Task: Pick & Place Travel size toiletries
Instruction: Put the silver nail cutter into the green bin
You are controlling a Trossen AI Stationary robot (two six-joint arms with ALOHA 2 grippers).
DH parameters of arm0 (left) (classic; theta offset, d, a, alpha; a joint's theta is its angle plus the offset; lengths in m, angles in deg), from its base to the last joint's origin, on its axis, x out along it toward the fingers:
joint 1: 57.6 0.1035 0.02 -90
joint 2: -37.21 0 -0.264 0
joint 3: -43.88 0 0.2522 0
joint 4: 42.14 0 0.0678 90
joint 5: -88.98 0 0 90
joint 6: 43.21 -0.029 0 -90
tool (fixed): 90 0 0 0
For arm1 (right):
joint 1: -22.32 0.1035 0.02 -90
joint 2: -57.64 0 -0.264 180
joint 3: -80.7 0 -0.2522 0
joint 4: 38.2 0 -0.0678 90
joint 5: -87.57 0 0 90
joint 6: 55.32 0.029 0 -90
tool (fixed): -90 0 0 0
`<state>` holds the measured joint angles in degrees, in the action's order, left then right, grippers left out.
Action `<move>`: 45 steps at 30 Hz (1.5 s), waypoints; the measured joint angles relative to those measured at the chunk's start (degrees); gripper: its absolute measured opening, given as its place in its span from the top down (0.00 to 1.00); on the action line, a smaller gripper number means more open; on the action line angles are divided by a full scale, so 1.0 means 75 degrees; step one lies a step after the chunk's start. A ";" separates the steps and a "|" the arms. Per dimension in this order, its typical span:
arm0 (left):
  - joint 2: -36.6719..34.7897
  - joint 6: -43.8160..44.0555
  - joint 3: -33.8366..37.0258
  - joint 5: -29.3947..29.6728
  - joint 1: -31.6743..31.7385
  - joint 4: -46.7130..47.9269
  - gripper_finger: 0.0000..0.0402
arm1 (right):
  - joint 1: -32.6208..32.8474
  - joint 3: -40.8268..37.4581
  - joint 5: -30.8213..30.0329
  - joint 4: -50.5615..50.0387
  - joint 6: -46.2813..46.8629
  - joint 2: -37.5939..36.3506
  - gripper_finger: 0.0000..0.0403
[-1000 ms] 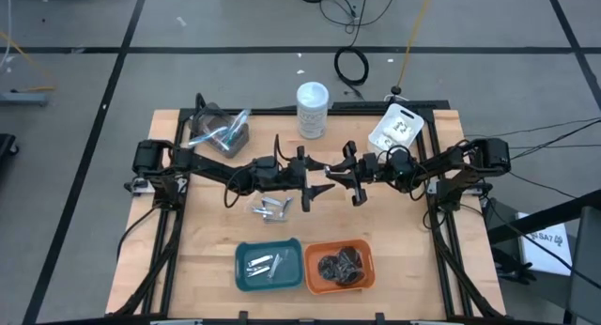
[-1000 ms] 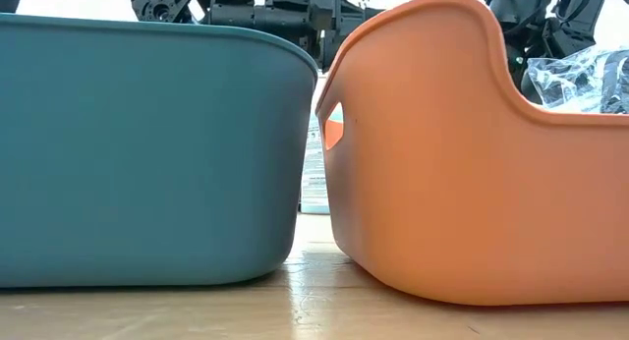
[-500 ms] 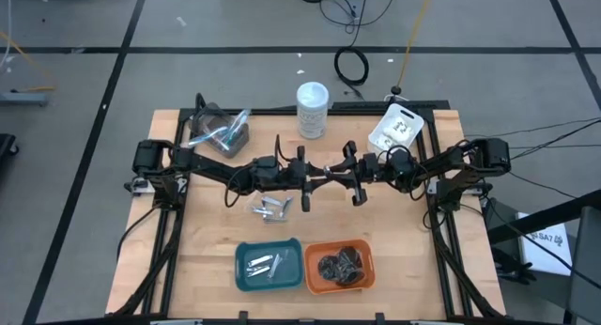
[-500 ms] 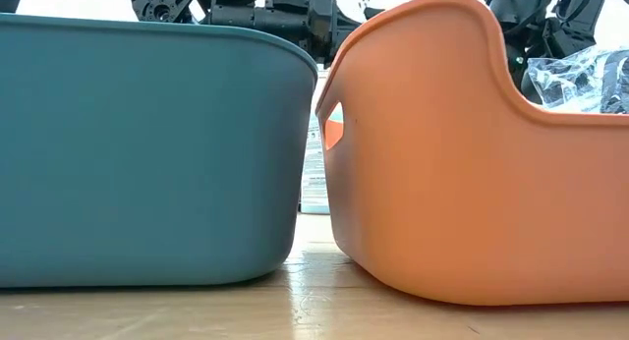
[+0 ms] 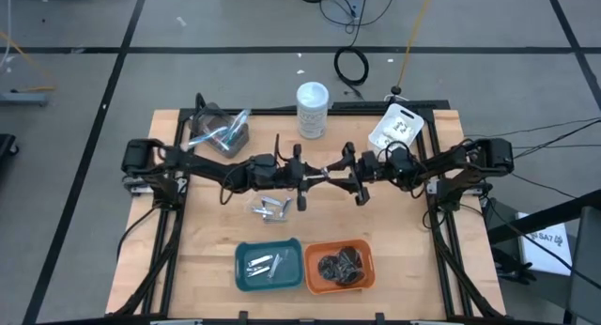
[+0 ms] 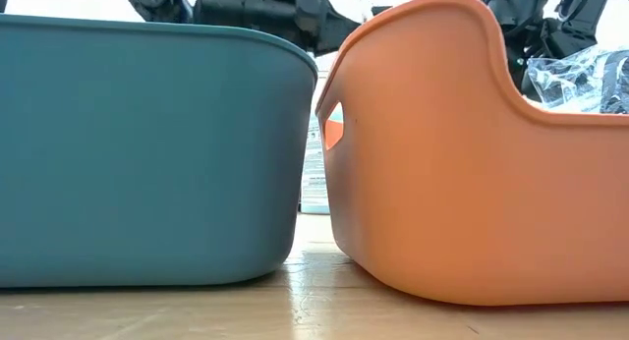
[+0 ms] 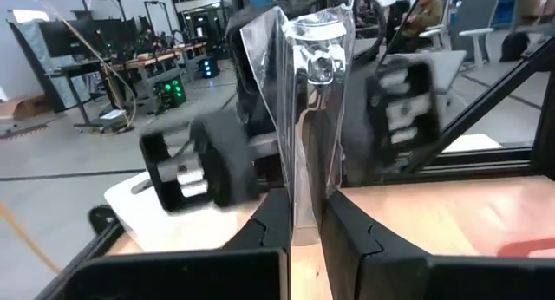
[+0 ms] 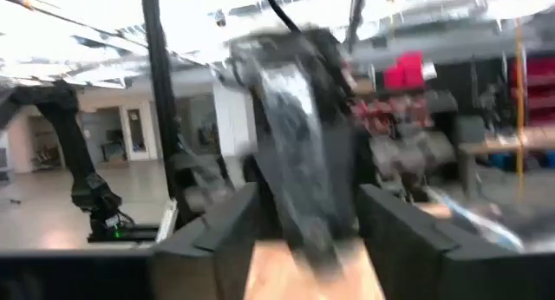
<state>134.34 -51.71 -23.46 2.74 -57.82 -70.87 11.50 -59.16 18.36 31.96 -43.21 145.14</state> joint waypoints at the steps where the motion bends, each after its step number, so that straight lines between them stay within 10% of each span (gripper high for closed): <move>1: -0.0187 -0.0018 -0.0011 0.0151 -0.0053 0.0283 0.94 | -0.0055 -0.0060 0.0037 -0.0136 0.0055 -0.0116 0.51; 9: -0.1476 0.0195 -0.0015 0.0564 -0.0735 0.3085 0.94 | -0.0518 -0.0819 0.0055 -0.0946 0.0049 -0.1579 0.33; 20: -0.2281 0.5052 -0.0015 -0.0441 -0.2854 0.7871 0.94 | -0.1259 -0.1989 -0.0961 -0.1009 -0.0300 -0.3206 0.36; 31: -0.1318 0.7375 -0.0012 -0.1058 -0.3927 0.7923 0.93 | -0.1363 -0.2055 -0.0991 -0.1008 -0.0304 -0.3323 0.37; 45: -0.0416 0.8284 -0.0012 -0.2073 -0.3690 0.7021 0.67 | -0.1362 -0.2055 -0.0970 -0.0994 -0.0304 -0.3325 0.37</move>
<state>131.22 10.42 -23.55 -12.81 -85.50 -18.21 1.29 -74.58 11.09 24.50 -45.49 120.20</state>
